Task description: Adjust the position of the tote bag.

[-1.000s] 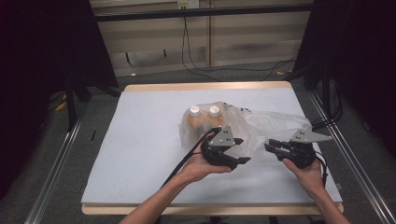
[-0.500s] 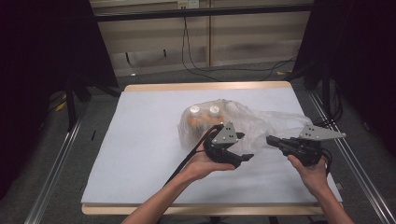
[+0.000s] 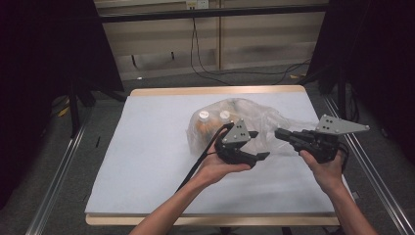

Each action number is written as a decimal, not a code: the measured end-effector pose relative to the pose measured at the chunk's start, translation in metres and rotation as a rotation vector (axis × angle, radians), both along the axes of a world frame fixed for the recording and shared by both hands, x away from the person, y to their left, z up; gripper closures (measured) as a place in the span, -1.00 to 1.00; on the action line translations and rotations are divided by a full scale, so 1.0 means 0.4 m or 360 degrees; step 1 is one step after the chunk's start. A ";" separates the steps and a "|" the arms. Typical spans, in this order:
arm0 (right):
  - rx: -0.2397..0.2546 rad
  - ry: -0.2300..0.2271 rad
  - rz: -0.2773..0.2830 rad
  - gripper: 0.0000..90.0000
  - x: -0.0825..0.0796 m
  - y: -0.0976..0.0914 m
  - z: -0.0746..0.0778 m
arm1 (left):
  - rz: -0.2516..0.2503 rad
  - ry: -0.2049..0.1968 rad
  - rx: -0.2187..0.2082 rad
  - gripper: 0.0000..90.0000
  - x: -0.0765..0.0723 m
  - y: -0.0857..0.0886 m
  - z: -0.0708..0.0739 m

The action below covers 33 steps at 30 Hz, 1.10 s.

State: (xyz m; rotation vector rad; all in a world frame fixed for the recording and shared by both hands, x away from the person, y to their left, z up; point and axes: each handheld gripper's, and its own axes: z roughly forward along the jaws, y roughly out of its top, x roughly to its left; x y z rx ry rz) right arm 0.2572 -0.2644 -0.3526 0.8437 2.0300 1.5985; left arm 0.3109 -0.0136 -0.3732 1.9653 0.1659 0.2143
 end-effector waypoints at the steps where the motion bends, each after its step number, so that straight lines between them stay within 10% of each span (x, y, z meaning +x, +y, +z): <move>1: 0.0002 -0.0010 0.0008 1.00 0.002 0.006 0.013 | 0.0005 -0.0002 -0.0006 -0.26 0.002 0.001 0.005; 9: 0.0014 -0.0098 0.0092 1.00 0.025 0.061 0.093 | 0.0047 0.0007 -0.0072 0.28 0.036 0.027 0.036; 14: 0.0005 -0.0116 0.0133 1.00 0.036 0.088 0.120 | -0.0022 0.0028 -0.0086 0.96 0.044 0.043 0.054; 20: 0.0051 -0.0105 0.0094 1.00 0.050 0.079 0.119 | 0.0008 0.0052 -0.0072 1.00 0.057 0.070 0.063; 33: 0.0073 0.0026 -0.0120 0.28 -0.022 -0.042 0.036 | 0.0054 0.0097 -0.0088 1.00 0.076 0.092 0.048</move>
